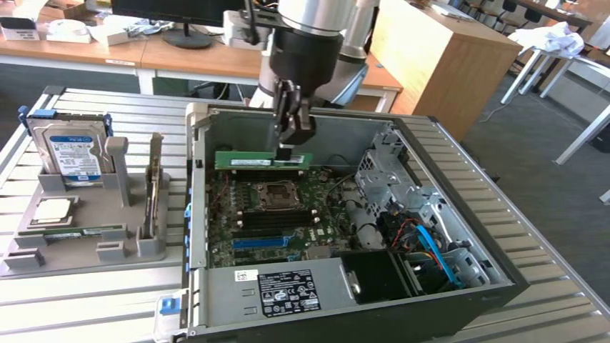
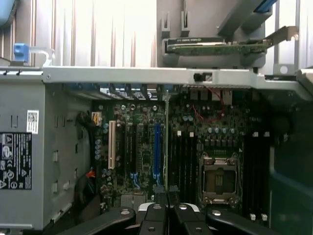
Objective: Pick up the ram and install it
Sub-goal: 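Pick up the ram and move it above insertion slot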
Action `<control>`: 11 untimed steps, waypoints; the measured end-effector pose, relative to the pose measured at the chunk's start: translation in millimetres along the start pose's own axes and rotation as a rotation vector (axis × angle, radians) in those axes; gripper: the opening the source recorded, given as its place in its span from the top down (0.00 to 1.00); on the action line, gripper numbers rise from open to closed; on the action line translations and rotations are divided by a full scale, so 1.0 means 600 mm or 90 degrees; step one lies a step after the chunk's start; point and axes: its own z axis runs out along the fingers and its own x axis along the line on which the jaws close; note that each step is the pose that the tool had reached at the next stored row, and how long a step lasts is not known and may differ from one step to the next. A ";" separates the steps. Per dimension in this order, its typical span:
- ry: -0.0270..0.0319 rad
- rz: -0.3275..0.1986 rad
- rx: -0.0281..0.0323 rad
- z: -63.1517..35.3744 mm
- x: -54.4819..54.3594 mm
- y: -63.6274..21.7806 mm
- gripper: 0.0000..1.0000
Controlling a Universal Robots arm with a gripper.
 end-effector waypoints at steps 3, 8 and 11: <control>0.0000 0.000 0.0000 0.000 0.000 -0.014 0.88; 0.0000 0.000 0.0000 0.000 0.000 -0.037 0.88; 0.0000 0.000 0.0000 -0.001 0.000 -0.050 0.88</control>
